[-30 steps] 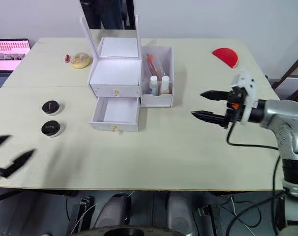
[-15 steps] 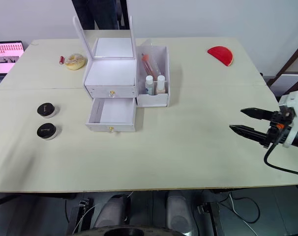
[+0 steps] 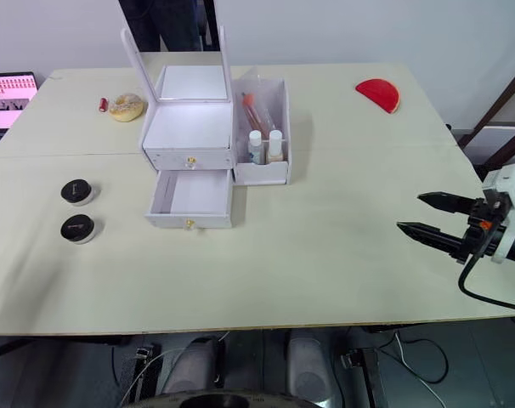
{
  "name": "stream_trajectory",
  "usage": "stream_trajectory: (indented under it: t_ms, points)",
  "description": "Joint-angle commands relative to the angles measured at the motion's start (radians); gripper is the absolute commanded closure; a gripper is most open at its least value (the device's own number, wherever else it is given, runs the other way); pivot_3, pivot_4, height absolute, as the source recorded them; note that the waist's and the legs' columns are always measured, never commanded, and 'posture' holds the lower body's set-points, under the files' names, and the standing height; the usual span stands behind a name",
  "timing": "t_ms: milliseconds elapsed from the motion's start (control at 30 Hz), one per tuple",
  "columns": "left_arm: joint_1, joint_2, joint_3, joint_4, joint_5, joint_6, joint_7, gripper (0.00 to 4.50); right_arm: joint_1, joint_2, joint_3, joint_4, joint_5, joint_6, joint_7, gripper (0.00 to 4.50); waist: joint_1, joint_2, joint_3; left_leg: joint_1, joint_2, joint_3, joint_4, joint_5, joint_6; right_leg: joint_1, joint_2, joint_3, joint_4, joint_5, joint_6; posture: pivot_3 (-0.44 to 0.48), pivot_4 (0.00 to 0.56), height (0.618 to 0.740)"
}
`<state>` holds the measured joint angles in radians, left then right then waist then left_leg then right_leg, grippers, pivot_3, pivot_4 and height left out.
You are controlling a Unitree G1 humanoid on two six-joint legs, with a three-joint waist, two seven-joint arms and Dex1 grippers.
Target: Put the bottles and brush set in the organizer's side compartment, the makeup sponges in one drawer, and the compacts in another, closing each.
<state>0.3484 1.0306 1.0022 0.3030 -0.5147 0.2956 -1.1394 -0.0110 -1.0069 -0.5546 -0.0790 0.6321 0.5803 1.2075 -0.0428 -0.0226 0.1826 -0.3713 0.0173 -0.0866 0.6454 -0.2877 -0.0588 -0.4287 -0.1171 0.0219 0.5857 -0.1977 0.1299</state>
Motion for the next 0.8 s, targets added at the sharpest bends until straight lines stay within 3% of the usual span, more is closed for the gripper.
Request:
stream_trajectory:
  t_ms: [33, 100, 267, 433, 600, 800]
  points:
    - [0.001, -0.011, 0.015, -0.056, -0.009, 0.012, 0.015, 0.06, -0.035, 0.000, 0.014, -0.080, 0.035, 0.017, -0.024, 0.00, 0.000, 0.000, 0.000, 0.000, 0.000, 0.000, 0.000, 0.000, 0.000, 0.000, 0.000, 0.000, 0.000, 0.000, 0.000, 0.000, 0.150, 0.739]
    - [0.002, -0.046, 0.010, -0.115, -0.022, 0.037, 0.044, 0.06, -0.065, 0.005, 0.048, -0.123, 0.050, 0.039, -0.049, 0.00, -0.001, 0.000, 0.000, 0.000, 0.000, 0.000, 0.000, 0.000, 0.000, 0.000, 0.000, 0.000, 0.000, 0.000, 0.000, 0.000, 0.150, 0.739]
    - [0.008, -0.297, -0.087, -0.474, -0.071, 0.130, 0.268, 0.06, -0.331, 0.074, 0.279, -0.241, 0.074, 0.153, -0.188, 0.00, -0.002, 0.002, 0.000, 0.001, 0.001, 0.002, 0.000, 0.000, 0.000, 0.000, 0.000, 0.001, 0.000, 0.003, -0.003, 0.000, 0.150, 0.739]
    - [-0.027, -0.467, -0.225, -0.698, -0.018, 0.182, 0.526, 0.06, -0.514, 0.153, 0.433, -0.253, 0.077, 0.218, -0.234, 0.00, 0.024, -0.004, -0.001, 0.000, 0.000, -0.001, 0.001, 0.000, 0.000, 0.000, 0.001, 0.000, 0.001, 0.003, -0.003, 0.000, 0.150, 0.739]
    - [-0.089, -0.571, -0.363, -0.719, 0.084, 0.157, 0.697, 0.06, -0.597, 0.203, 0.552, -0.283, 0.031, 0.219, -0.252, 0.00, 0.033, -0.004, -0.002, 0.001, 0.000, -0.001, 0.003, 0.000, 0.000, 0.002, 0.001, 0.000, 0.001, 0.004, -0.004, 0.000, 0.150, 0.739]
    - [-0.207, -0.606, -0.468, -0.578, 0.199, 0.098, 0.814, 0.06, -0.612, 0.208, 0.619, -0.314, 0.000, 0.207, -0.248, 0.00, 0.029, -0.004, -0.002, 0.001, 0.000, -0.002, 0.003, 0.000, 0.000, 0.002, 0.002, 0.000, 0.002, 0.004, -0.003, 0.000, 0.150, 0.739]
